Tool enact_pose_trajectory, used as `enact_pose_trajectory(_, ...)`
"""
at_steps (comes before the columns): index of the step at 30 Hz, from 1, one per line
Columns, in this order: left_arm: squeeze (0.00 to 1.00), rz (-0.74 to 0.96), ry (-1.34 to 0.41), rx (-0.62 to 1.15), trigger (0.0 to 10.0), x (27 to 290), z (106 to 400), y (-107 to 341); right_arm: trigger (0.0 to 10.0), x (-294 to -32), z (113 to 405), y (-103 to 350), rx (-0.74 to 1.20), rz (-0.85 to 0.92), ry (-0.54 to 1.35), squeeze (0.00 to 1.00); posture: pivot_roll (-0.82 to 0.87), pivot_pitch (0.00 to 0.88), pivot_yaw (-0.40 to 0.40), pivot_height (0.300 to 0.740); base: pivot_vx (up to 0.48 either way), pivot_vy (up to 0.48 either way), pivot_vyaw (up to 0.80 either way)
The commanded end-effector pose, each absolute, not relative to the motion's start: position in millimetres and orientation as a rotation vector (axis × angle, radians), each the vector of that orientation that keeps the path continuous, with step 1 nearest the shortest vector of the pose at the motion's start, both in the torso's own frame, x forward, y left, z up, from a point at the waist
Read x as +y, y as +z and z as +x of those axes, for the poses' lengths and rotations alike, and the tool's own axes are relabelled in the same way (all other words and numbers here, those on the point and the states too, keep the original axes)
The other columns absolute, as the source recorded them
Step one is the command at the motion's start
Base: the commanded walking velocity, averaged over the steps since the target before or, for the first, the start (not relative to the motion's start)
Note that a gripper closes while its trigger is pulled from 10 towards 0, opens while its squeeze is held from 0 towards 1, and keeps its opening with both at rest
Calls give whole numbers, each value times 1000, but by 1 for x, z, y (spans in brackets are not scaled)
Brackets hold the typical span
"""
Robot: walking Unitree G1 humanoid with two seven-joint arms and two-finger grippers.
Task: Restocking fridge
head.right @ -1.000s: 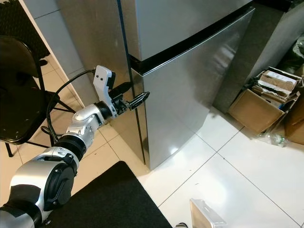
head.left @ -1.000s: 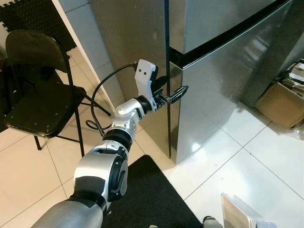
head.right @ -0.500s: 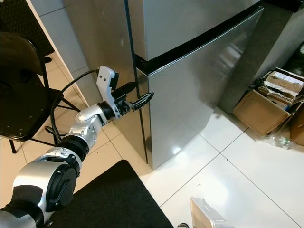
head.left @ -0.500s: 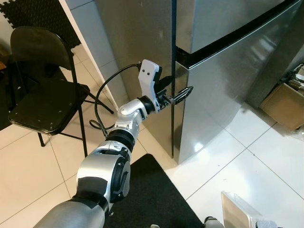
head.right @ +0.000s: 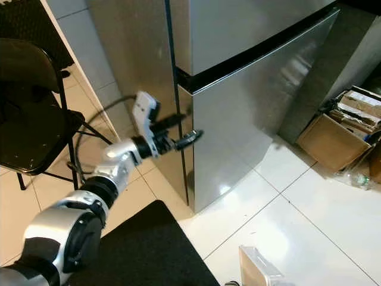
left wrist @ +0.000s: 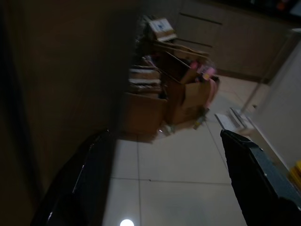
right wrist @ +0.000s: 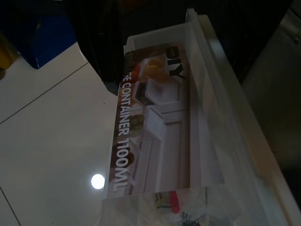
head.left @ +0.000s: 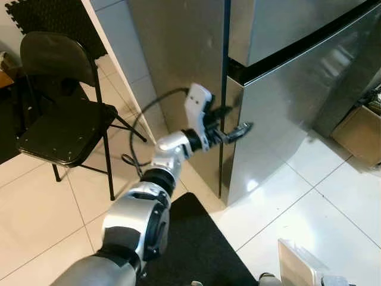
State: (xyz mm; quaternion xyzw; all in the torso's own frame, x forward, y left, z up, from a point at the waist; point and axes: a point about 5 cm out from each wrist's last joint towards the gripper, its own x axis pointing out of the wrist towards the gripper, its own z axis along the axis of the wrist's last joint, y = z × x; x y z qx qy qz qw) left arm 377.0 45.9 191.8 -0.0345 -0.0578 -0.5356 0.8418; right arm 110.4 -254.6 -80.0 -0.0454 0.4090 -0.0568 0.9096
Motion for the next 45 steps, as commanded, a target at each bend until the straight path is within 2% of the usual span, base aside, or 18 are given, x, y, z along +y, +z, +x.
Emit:
enact_pose_trajectory(1,0,-61,-1194,-110,10000,31,372,189,10000,-254,101,-83,868,-78,-133,0,-230,248,73,740,0,0,0)
enact_pose_trajectory(13,0,-83,-1151,-97,10000,28,371,184,10000,-253,103,-84,870,-74,-134,0,-223,226,84,740,0,0,0)
enact_pose_trajectory(18,0,-136,-1078,32,10000,42,352,126,10000,-249,108,-88,903,-70,-137,0,-196,171,92,740,0,0,0)
enact_pose_trajectory(20,0,-137,-1072,55,10000,44,347,117,10000,-248,109,-88,909,-70,-138,0,-196,171,92,740,0,0,0)
enact_pose_trajectory(21,0,-147,-1050,115,10000,52,337,94,10000,-247,111,-89,919,-73,-135,0,-178,144,97,740,0,0,0)
enact_pose_trajectory(22,0,-147,-1050,115,10000,52,337,94,10000,-247,111,-89,919,-73,-135,0,-178,144,97,740,0,0,0)
enact_pose_trajectory(24,0,-162,-998,239,10000,70,313,53,10000,-246,115,-90,932,-75,-133,0,-166,116,101,740,0,0,0)
enact_pose_trajectory(25,0,-162,-998,239,10000,70,313,53,10000,-246,115,-90,932,-75,-133,0,-166,116,101,740,0,0,0)
enact_pose_trajectory(30,0,-151,-751,557,10000,123,252,-24,10000,-236,126,-92,966,-83,-107,0,-127,22,97,740,0,0,0)
enact_pose_trajectory(37,0,-135,-596,691,10000,142,231,-46,10000,-233,130,-94,997,-90,-96,0,-112,0,83,740,0,0,0)
enact_pose_trajectory(41,0,-168,-275,898,10000,177,189,-77,10000,-229,126,-98,1068,-120,-77,0,-99,0,56,740,0,0,0)
enact_pose_trajectory(45,0,-209,-146,966,10000,190,167,-88,10000,-232,121,-99,1101,-127,-82,0,-91,0,33,740,0,0,0)
